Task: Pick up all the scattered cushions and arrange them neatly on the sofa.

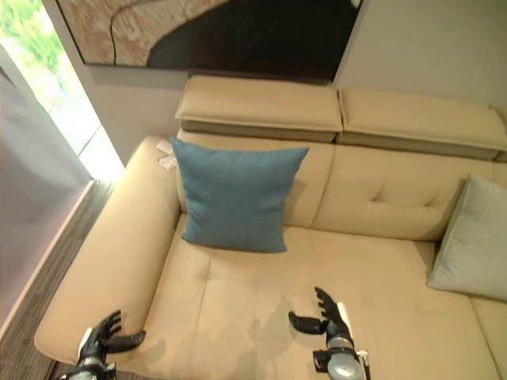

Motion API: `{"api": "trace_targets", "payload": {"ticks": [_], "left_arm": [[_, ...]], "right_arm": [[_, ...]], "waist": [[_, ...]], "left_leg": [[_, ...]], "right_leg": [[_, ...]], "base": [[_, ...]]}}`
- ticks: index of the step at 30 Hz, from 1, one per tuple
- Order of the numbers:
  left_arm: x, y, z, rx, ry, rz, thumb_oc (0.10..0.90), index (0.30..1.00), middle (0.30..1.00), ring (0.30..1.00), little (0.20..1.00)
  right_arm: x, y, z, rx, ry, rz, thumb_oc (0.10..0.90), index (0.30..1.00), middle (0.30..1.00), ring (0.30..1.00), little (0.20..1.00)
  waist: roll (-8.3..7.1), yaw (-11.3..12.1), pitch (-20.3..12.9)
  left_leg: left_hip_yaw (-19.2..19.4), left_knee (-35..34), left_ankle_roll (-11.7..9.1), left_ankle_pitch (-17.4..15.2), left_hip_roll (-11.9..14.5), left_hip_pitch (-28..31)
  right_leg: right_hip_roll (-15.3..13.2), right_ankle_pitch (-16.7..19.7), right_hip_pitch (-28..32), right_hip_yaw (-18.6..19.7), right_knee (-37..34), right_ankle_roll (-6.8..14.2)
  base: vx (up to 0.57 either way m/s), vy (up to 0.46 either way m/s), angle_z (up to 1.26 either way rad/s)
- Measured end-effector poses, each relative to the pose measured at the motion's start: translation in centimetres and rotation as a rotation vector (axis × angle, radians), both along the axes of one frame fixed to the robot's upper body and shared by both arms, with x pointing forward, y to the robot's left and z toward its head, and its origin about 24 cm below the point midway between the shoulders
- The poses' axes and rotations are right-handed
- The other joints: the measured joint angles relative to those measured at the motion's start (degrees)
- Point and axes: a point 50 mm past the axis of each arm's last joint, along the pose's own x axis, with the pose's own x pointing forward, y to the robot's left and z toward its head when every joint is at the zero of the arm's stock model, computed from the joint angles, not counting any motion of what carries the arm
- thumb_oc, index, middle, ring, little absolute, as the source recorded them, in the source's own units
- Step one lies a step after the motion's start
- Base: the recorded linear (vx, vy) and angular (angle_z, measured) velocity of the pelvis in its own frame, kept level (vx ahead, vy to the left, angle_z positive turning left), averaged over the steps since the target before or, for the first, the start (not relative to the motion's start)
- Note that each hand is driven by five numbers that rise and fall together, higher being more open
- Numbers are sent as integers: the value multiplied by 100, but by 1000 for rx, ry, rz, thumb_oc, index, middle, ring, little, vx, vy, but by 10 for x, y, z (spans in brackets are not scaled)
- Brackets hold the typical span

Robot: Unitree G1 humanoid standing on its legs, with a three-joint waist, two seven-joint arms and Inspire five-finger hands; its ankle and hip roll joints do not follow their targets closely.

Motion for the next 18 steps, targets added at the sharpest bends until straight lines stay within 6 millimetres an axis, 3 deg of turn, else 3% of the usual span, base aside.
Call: {"api": "trace_targets", "payload": {"ticks": [9,14,18], "left_arm": [[-27,-6,-17,24,172,-72,800,900,900,900,900],[-30,-10,-19,23,188,-92,800,900,900,900,900],[-21,-11,-18,24,166,-99,800,900,900,900,900]], "right_arm": [[-38,2,-27,-13,212,39,800,900,900,900,900],[-52,4,-35,-7,281,59,800,900,900,900,900],[-50,5,-37,-14,294,68,800,900,900,900,900]], "waist": [[90,81,-122],[166,149,-111],[185,137,-18]], "left_leg": [[128,0,11,-7,76,124],[96,10,-11,34,121,36],[-45,201,-75,163,164,-215]], "right_leg": [[41,0,143,-9,2,-11],[127,-11,104,-32,2,-37],[157,-2,-12,-182,3,-115]], "base": [[-12,-42,1],[-115,-58,4],[-172,-48,18]]}}
